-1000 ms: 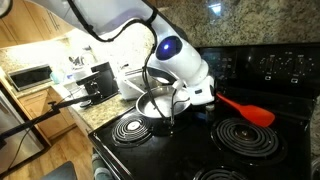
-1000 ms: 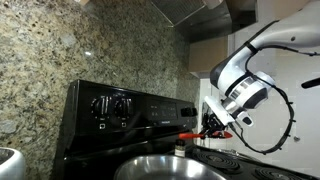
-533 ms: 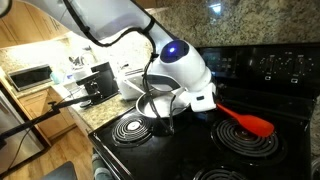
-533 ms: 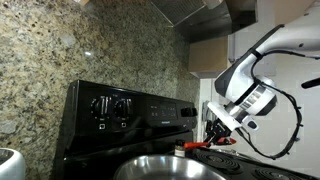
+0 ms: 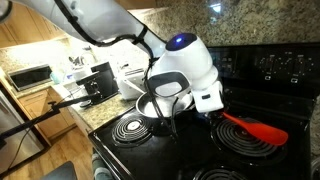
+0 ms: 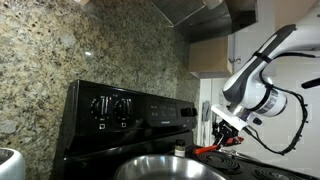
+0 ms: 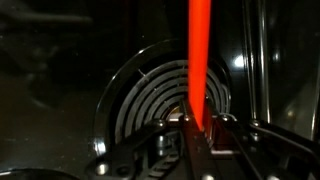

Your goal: Take the red spoon and mix the content in the pot

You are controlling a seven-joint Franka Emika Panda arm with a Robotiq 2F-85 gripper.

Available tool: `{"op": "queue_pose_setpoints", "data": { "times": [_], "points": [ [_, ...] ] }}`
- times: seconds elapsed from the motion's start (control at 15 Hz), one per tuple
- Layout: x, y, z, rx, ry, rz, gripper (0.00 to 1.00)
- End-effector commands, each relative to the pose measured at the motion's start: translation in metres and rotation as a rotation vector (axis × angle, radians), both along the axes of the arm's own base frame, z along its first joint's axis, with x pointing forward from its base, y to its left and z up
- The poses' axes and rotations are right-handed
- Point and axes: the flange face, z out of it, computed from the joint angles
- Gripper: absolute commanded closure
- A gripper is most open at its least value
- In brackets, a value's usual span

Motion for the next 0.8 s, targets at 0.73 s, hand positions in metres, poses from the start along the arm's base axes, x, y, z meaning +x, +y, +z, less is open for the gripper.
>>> {"op": "queue_pose_setpoints", "data": {
  "times": [0.73],
  "points": [
    [0.003, 0.022, 0.002, 0.042, 0.341, 0.081, 0.96]
  ]
}}
